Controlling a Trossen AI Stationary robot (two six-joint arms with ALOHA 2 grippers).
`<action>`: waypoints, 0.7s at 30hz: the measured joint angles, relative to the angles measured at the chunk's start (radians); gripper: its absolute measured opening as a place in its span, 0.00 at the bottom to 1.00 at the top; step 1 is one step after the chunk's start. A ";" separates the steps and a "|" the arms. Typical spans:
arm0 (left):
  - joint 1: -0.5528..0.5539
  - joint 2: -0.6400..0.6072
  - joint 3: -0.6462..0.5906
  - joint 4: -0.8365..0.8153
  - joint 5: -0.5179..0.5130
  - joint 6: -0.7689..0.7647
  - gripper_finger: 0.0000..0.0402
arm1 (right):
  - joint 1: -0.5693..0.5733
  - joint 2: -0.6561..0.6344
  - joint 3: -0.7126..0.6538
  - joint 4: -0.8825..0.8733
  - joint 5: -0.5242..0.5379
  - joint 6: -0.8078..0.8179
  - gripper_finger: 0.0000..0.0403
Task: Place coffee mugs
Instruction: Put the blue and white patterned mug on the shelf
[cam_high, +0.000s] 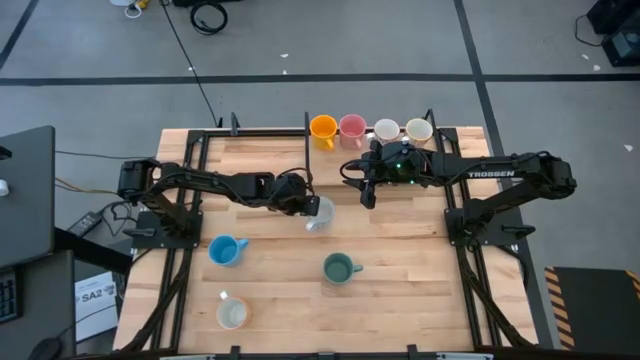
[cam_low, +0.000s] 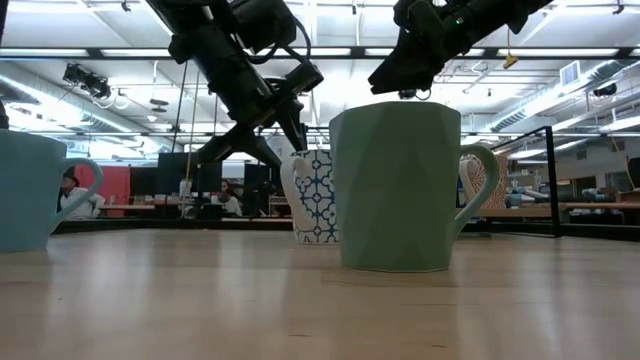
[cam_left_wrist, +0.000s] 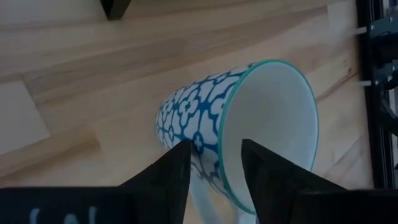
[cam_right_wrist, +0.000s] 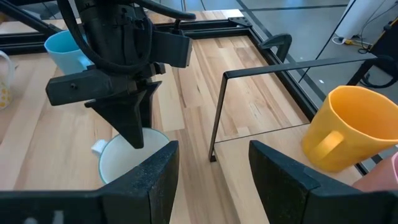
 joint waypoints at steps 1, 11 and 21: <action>0.000 0.000 0.000 0.000 0.000 0.007 0.37 | 0.000 0.000 0.000 0.000 0.000 0.000 0.50; 0.002 -0.069 0.000 -0.017 -0.027 0.134 0.38 | 0.000 0.000 0.000 -0.008 -0.015 -0.002 0.50; 0.016 -0.206 -0.001 -0.159 -0.029 0.562 0.38 | 0.011 0.000 0.000 -0.036 -0.222 -0.126 0.50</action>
